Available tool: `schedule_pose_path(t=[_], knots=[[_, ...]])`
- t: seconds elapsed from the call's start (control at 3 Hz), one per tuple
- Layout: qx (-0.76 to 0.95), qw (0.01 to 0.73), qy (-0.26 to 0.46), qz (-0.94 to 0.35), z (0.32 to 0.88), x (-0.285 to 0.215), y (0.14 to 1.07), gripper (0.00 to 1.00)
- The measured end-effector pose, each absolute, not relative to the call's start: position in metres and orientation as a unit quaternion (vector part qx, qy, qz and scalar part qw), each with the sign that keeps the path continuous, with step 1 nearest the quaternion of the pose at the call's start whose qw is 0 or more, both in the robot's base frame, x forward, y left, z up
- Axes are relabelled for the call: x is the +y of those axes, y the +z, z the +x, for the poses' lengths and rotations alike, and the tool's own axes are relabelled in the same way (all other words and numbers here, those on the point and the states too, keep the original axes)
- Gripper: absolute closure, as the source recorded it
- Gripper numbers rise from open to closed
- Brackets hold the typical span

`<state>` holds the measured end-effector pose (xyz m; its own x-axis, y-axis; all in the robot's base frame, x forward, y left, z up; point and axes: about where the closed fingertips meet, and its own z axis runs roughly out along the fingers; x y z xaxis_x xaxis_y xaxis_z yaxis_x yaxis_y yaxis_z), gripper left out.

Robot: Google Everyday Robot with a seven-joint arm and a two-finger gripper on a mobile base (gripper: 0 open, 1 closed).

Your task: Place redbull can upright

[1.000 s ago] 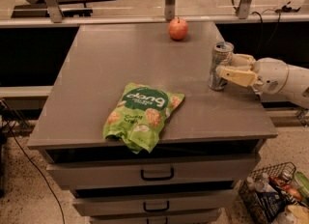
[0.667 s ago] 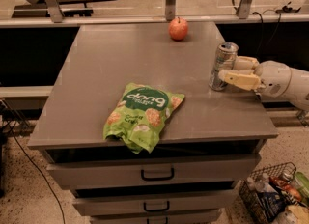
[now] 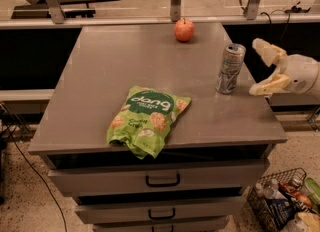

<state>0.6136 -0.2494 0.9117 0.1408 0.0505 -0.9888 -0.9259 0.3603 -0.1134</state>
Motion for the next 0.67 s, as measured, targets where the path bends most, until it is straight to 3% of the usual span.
schedule_pose_path(t=[0.67], knots=[[0.511,0.674,0.315,-0.43,0.601,-0.304,0.985,0.0]])
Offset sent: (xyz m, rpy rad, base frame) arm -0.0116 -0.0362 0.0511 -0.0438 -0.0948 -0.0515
